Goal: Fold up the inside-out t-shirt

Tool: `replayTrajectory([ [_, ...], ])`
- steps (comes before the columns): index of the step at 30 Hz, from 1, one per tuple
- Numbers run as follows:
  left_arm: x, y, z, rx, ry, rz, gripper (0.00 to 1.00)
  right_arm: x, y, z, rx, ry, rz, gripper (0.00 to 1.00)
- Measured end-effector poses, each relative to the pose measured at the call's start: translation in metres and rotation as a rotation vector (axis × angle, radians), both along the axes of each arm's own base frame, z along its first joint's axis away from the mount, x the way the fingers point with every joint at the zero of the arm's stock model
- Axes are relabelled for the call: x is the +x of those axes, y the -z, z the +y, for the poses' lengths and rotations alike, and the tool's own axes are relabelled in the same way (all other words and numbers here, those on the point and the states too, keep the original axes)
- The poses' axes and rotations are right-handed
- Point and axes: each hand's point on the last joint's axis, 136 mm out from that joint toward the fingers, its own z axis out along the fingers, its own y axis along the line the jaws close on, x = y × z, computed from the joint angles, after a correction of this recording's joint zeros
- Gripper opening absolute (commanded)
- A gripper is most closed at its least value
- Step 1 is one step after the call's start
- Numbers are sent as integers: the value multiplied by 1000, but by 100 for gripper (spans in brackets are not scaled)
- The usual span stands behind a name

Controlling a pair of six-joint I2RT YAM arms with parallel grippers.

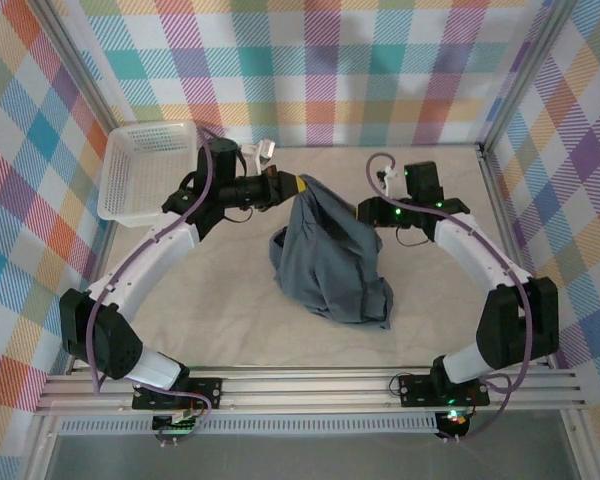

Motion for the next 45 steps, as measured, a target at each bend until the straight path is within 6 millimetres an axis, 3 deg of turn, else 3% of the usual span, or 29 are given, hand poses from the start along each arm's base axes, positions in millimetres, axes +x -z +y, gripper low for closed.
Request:
replayTrajectory([
  [1, -1, -3, 0, -12, -1, 13, 0, -5, 7, -5, -20, 10, 20, 43],
  [3, -1, -3, 0, -23, -10, 41, 0, -14, 0, -12, -44, 31, -7, 49],
  [6, 0, -1, -1, -31, -14, 73, 0, -37, -49, -14, -36, 30, -208, 62],
  [8, -1, 0, -3, -39, -3, 84, 0, -61, -91, 0, 5, -28, -397, 68],
  [11, -2, -3, -8, -47, 19, 92, 0, -81, -126, 22, 38, -127, -581, 70],
  [13, -1, -9, -12, -49, 30, 84, 0, -74, -123, 33, 25, -164, -614, 72],
  [15, -1, -18, -14, -50, 41, 67, 0, -61, -105, 44, -1, -202, -601, 72],
  [17, -6, -29, -18, -56, 59, 48, 0, -44, -72, 54, -41, -230, -537, 66],
  [18, -7, -33, -18, -58, 63, 41, 0, -39, -57, 57, -59, -240, -504, 56],
  [20, -9, -36, -19, -53, 69, 34, 0, -28, -32, 60, -94, -241, -448, 18],
  [21, -10, -35, -19, -44, 68, 34, 0, -24, -25, 60, -105, -237, -431, 4],
  [22, -10, -33, -17, -29, 63, 36, 0, -21, -21, 61, -114, -233, -418, 0],
  [24, -7, -26, -10, 23, 38, 39, 0, -21, -25, 63, -100, -238, -412, 0],
  [27, 3, -15, 9, 136, -20, 19, 0, -36, -49, 71, -7, -287, -427, 0],
  [30, 26, 8, 31, 251, -82, -9, 1, -63, -95, 78, 204, -334, -432, 0],
  [33, 44, 46, 40, 343, -90, 13, 29, -84, -142, 77, 405, -370, -449, 0],
  [35, 50, 74, 43, 395, -90, 47, 45, -90, -160, 77, 486, -399, -444, 0],
  [38, 45, 104, 49, 452, -84, 87, 64, -92, -165, 77, 537, -420, -390, 0],
  [40, 38, 109, 54, 466, -95, 81, 69, -88, -164, 78, 547, -424, -358, 0],
  [43, 13, 95, 63, 491, -125, 18, 68, -82, -157, 79, 542, -418, -315, 0],
  [45, -13, 71, 56, 487, -116, -67, 64, -81, -150, 80, 537, -420, -284, 0],
])
